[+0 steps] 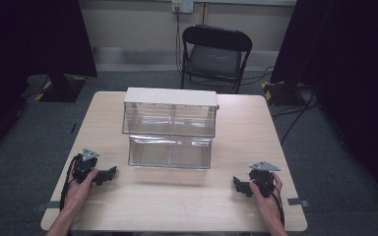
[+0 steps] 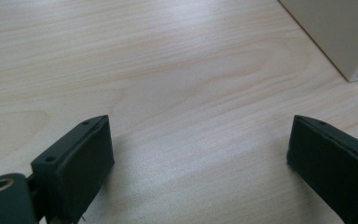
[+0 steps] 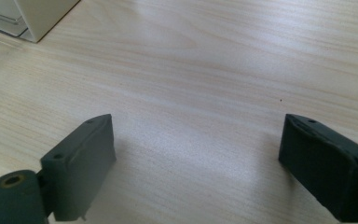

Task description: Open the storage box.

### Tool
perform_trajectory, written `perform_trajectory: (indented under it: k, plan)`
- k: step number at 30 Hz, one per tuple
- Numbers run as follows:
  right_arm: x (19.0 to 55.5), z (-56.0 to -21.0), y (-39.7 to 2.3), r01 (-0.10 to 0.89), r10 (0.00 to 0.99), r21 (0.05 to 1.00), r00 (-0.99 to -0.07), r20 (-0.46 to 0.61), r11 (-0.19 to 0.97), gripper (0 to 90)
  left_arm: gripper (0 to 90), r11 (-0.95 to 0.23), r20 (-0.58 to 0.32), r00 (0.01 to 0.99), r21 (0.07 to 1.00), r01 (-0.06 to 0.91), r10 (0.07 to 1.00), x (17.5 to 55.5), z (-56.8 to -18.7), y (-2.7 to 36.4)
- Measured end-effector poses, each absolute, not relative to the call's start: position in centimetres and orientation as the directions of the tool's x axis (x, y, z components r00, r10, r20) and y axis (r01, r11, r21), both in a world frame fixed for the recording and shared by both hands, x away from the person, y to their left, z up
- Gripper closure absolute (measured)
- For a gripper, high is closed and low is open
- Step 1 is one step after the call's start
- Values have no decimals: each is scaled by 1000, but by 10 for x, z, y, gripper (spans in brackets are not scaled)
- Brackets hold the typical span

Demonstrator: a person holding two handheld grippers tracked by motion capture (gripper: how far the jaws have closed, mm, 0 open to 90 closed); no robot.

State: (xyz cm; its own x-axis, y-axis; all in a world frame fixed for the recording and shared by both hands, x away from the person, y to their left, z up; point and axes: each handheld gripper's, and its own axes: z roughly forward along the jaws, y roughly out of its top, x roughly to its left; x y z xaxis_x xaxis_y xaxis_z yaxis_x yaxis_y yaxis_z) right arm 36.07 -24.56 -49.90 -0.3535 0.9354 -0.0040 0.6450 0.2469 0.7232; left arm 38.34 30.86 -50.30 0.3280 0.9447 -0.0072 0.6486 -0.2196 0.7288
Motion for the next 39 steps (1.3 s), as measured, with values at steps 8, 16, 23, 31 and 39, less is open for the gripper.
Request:
perform_trajectory:
  k: [8, 16, 23, 31, 39]
  plan:
    - [358, -494, -242, 623, 926, 742, -377, 6, 249, 142, 64, -220, -7, 328, 729, 649, 945, 383, -503, 309]
    - [357, -487, -236, 598, 907, 755, -420, 9, 269, 143, 64, -219, -7, 328, 729, 649, 945, 383, -503, 309]
    - [357, -479, -232, 586, 900, 770, -435, 38, 251, 143, 63, -219, -7, 328, 729, 649, 945, 383, -503, 309]
    - [354, -472, -223, 562, 889, 789, -456, 47, 247, 143, 56, -220, -12, 332, 728, 649, 943, 384, -503, 309]
    - [352, -466, -214, 550, 879, 798, -474, 57, 245, 142, 56, -220, -9, 330, 728, 649, 944, 384, -503, 308]
